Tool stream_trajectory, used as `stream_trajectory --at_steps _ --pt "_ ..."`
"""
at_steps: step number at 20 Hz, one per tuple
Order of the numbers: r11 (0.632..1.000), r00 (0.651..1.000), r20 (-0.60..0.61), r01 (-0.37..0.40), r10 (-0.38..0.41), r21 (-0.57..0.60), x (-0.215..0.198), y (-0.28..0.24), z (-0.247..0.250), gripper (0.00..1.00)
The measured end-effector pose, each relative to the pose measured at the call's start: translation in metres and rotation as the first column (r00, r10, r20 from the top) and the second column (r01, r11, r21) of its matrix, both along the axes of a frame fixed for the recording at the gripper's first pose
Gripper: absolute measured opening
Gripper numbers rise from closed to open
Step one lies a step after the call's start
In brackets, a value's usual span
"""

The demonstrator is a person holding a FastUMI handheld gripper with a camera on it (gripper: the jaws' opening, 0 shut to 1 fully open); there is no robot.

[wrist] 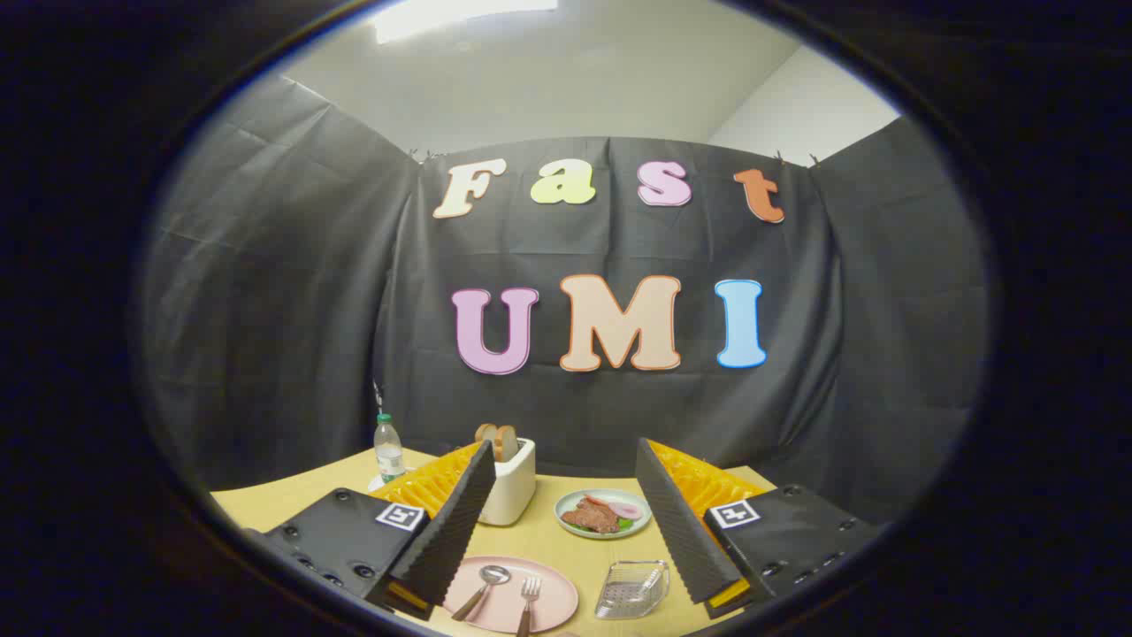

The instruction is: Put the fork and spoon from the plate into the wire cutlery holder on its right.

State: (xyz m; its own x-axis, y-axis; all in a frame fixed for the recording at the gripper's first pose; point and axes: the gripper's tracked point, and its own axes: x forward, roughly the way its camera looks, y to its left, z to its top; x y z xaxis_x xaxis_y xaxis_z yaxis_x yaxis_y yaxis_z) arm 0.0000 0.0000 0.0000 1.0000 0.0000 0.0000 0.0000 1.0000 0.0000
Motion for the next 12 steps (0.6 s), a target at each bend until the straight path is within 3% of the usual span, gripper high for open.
stream_trajectory --at_steps 12 --pt "1.0 1.0 0.005 -0.012 0.012 -0.001 0.011 -0.001 0.003 1.0"
